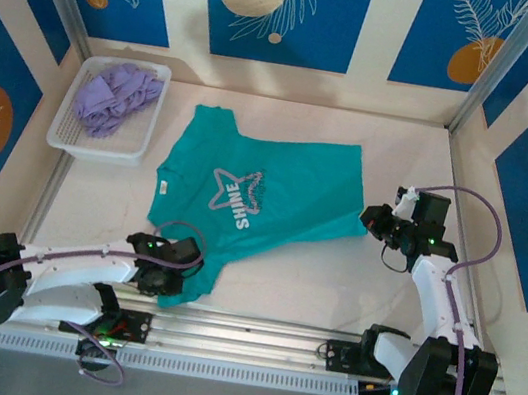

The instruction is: Fold the inside-out t-shirt

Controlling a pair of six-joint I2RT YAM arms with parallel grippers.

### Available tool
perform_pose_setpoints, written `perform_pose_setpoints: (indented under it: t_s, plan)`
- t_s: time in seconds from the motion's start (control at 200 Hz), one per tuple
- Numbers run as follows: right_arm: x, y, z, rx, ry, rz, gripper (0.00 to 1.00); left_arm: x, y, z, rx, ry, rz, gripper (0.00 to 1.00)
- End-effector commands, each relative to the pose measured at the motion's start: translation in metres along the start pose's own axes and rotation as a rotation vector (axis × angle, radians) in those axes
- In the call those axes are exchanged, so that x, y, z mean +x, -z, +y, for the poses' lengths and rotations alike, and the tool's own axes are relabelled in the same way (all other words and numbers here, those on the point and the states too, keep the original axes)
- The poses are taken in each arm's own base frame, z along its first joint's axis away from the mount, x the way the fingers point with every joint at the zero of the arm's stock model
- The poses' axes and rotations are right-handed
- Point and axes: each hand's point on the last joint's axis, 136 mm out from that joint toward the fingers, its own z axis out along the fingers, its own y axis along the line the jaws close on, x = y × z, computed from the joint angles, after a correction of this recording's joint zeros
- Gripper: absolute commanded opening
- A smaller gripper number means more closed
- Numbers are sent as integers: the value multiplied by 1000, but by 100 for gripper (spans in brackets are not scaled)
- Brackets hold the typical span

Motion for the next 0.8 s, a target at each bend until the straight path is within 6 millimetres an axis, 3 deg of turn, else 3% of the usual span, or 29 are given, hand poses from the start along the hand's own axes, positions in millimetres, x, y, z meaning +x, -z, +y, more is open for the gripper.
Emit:
perform_pose_setpoints:
  t_s: [0.0,0.105,0.19,0.285,0.37,0.475,0.635,0.715,0.795]
  plan:
    - [-7,5,11,-25,44,-25,0,-11,2,-24,109,-6,-45,3]
    - [-11,7,10,-11,49,-43,0,-37,27,-20,126,-19,-166,0]
    - [-17,11,11,-6,59,-76,0,-70,61,-17,161,-34,-326,0]
    - [-27,17,17,-16,72,-132,0,-111,116,-11,204,-60,-567,0]
    - [-36,32,31,-35,104,-178,0,-144,185,-5,235,-81,-830,0]
    - [-52,74,62,-49,179,-290,0,-163,279,0,316,-100,-1102,0]
    - [-69,163,120,-88,294,-497,0,-167,405,9,399,-168,-1357,0]
    - [-71,205,147,-114,338,-578,0,-168,459,15,403,-196,-1464,0]
    - [-70,242,173,-157,378,-647,0,-177,494,25,325,-181,-1556,0]
